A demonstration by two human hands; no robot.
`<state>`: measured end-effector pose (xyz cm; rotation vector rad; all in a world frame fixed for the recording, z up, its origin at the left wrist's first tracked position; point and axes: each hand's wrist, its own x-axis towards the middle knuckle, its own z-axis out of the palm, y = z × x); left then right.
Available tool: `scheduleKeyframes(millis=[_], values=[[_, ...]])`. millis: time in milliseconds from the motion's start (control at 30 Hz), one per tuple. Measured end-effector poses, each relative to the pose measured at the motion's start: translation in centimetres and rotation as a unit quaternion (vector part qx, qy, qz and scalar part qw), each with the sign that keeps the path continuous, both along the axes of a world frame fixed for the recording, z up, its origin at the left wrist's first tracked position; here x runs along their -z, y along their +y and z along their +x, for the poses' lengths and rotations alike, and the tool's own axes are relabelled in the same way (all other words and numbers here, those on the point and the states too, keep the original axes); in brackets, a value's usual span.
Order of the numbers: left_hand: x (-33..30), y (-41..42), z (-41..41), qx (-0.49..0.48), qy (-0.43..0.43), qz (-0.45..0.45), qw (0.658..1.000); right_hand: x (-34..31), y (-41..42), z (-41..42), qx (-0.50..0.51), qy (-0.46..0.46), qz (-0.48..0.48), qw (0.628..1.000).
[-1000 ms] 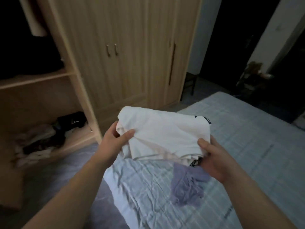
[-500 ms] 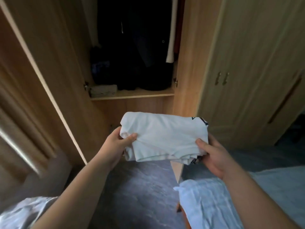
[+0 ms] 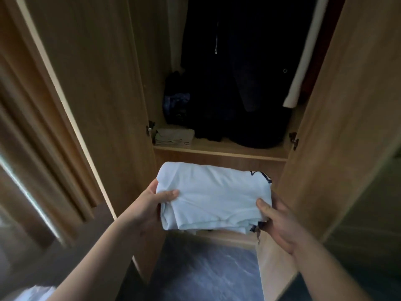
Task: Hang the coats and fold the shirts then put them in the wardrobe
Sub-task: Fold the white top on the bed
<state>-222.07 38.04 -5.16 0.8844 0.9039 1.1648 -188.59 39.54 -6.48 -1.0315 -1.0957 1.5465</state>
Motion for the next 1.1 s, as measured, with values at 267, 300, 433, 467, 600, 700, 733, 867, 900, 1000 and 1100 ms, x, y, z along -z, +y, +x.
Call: scheduleKeyframes(millis=[267,300,433,467,600,700,733,867,900,1000,1100], values=[[-0.6,13.1,-2.0,-0.185,0.044,-0.018,0.982,0.2,18.9,-5.3,-0.034,0.008,-0.052,0.998],[-0.8,14.7,-2.4,-0.215,0.059,-0.024,0.975,0.3,21.0,-6.4,-0.032,0.008,-0.058,0.998],[-0.7,22.7,-5.3,-0.285,0.119,-0.041,0.950,1.2,29.1,-9.9,-0.033,0.024,-0.075,0.996],[-0.5,25.0,-6.1,-0.280,0.135,-0.039,0.950,1.4,31.2,-10.7,-0.028,0.031,-0.079,0.996],[0.8,34.3,-9.0,-0.265,0.155,-0.029,0.951,2.5,39.4,-14.0,-0.012,0.038,-0.090,0.995],[1.3,40.7,-11.7,-0.266,0.213,-0.041,0.939,3.4,44.5,-16.8,-0.011,0.030,-0.100,0.994],[1.6,42.7,-12.6,-0.267,0.243,-0.046,0.931,3.7,45.9,-17.8,-0.009,0.027,-0.106,0.994],[1.6,48.9,-14.6,-0.301,0.328,-0.035,0.895,4.5,50.7,-21.5,0.003,0.020,-0.145,0.989],[1.6,50.0,-14.9,-0.309,0.349,-0.038,0.884,4.6,51.7,-22.1,0.004,0.020,-0.155,0.988],[2.3,52.5,-15.9,-0.321,0.413,-0.052,0.851,5.0,54.4,-23.4,-0.009,0.019,-0.174,0.985],[3.0,53.4,-15.5,-0.313,0.475,-0.064,0.820,5.9,56.4,-23.7,-0.016,-0.012,-0.185,0.983]])
